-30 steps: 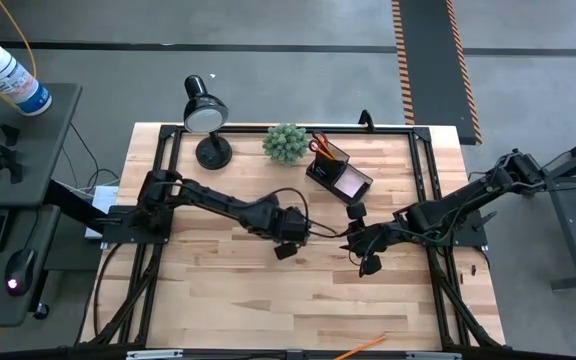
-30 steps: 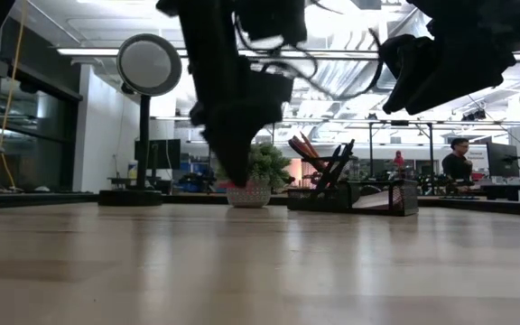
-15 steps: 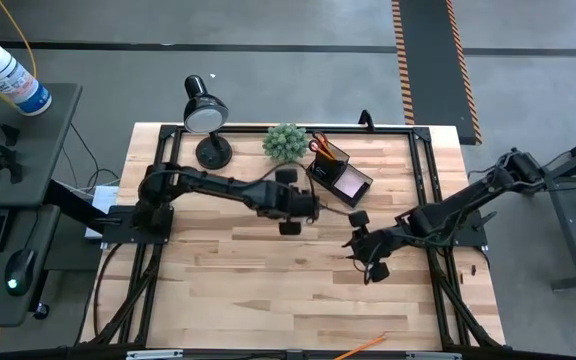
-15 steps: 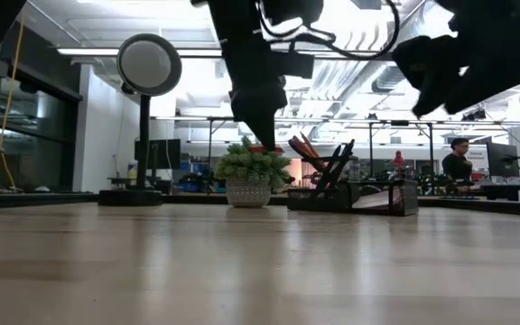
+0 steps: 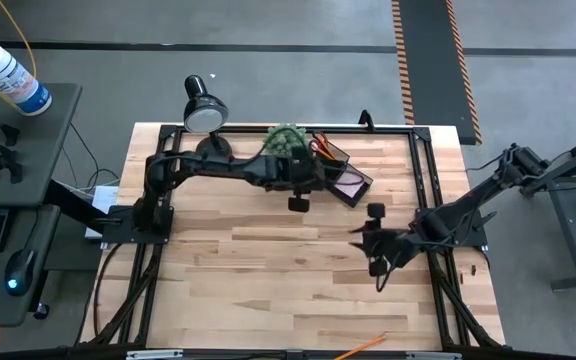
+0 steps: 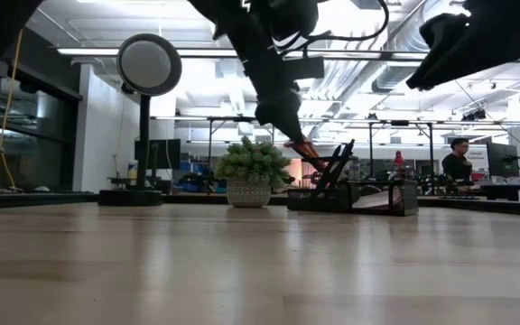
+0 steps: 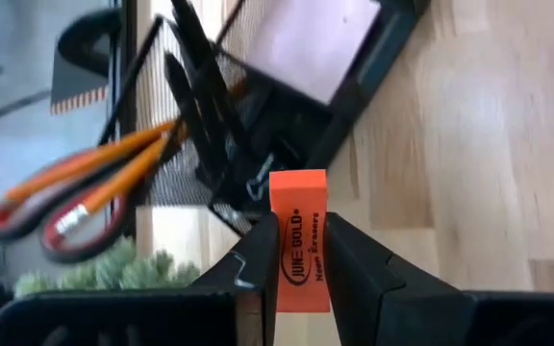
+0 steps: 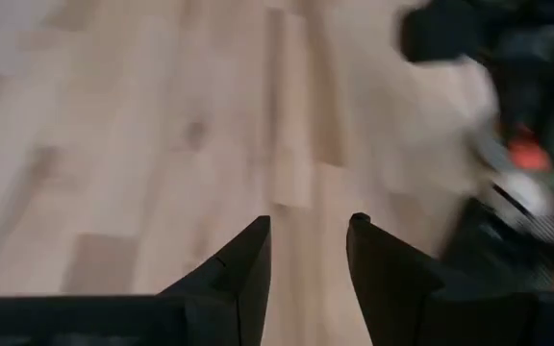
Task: Pick and place office supplies into organizer
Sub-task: Put the orange eraser into the black desk organizer
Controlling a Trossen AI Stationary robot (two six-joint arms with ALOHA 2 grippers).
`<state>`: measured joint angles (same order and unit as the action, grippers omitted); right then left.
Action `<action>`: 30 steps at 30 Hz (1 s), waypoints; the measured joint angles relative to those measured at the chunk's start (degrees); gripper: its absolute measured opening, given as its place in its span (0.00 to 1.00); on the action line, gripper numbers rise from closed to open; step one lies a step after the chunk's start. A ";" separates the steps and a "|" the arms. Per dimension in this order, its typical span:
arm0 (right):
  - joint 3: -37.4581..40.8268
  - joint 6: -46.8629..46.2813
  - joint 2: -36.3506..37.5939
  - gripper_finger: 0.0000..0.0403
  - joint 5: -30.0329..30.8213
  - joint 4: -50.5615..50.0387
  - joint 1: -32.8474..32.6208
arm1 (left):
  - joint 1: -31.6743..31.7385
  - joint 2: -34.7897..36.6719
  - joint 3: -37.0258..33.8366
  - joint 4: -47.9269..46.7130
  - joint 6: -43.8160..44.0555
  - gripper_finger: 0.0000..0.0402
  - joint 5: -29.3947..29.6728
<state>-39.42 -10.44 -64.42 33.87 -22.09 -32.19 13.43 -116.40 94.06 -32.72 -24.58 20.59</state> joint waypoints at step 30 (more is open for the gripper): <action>-0.02 -13.39 0.48 0.32 7.56 -6.35 -0.01 | 3.91 -9.40 0.02 14.38 -27.87 0.14 -3.76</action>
<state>-39.44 -23.83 -63.94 41.43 -28.45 -32.21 17.34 -125.80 94.08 -18.35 -52.46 16.83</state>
